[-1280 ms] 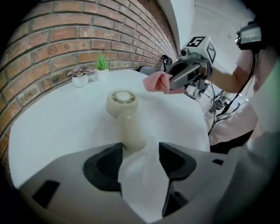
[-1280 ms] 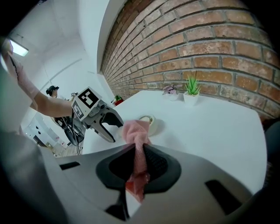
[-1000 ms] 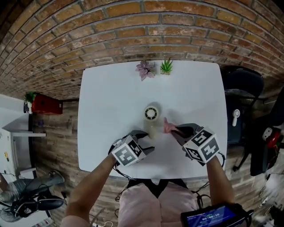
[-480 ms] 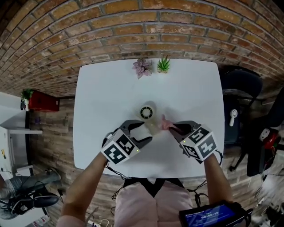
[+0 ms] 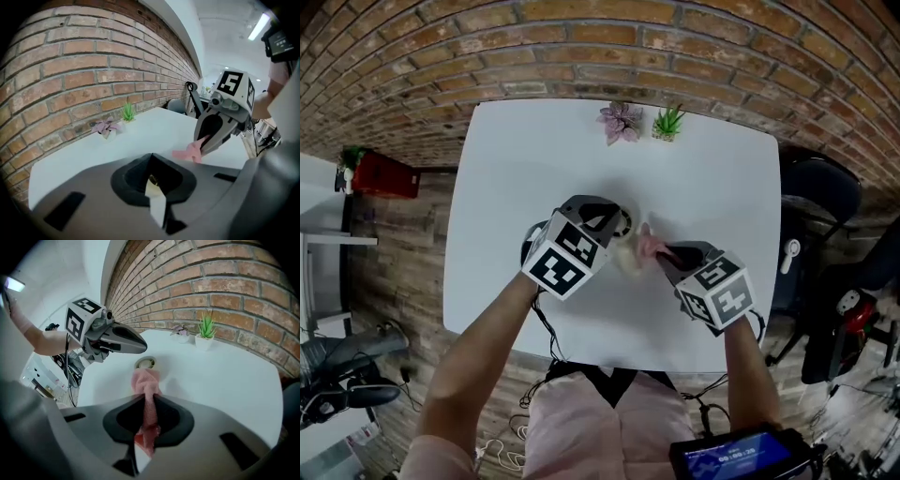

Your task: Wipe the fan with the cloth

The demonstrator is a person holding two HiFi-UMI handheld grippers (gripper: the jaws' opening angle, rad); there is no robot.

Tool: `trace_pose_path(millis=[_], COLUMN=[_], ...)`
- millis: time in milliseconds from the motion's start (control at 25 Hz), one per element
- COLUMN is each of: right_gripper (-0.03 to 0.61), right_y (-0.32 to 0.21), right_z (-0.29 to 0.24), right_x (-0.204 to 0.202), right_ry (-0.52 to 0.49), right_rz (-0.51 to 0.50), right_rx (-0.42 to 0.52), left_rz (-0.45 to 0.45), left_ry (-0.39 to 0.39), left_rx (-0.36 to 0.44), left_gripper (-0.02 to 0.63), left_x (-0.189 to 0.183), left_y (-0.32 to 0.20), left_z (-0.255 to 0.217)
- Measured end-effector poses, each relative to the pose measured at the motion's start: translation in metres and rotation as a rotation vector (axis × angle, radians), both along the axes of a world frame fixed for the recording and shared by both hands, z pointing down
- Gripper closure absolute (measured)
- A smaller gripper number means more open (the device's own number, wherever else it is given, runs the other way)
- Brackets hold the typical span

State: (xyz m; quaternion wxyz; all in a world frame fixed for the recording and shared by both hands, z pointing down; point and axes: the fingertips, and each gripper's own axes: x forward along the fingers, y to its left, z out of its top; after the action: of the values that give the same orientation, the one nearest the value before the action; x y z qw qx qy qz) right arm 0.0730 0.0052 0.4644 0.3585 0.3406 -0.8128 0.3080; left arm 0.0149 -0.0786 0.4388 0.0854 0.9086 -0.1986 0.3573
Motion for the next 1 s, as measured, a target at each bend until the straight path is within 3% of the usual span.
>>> trace_pose_path(millis=[240,640,1000], right_gripper=[0.538,0.538,0.540], right_y=[-0.009,-0.011,0.001], right_z=[0.014,0.030,0.029], right_x=[-0.006,-0.023,-0.033], right_ry=[0.022,0.069,0.097], right_rz=[-0.018,-0.135,-0.233], right_rx=[-0.028,-0.047,-0.020], left_rz=[0.037,0.054,0.021], left_ry=[-0.037,0.013,0.006], left_rx=[-0.030,-0.086,-0.077], left_gripper=[0.601,0.603,0.603], left_x=[-0.002,0.008,0.007], left_y=[0.002,0.008,0.008], left_z=[0.023,0.026,0.026])
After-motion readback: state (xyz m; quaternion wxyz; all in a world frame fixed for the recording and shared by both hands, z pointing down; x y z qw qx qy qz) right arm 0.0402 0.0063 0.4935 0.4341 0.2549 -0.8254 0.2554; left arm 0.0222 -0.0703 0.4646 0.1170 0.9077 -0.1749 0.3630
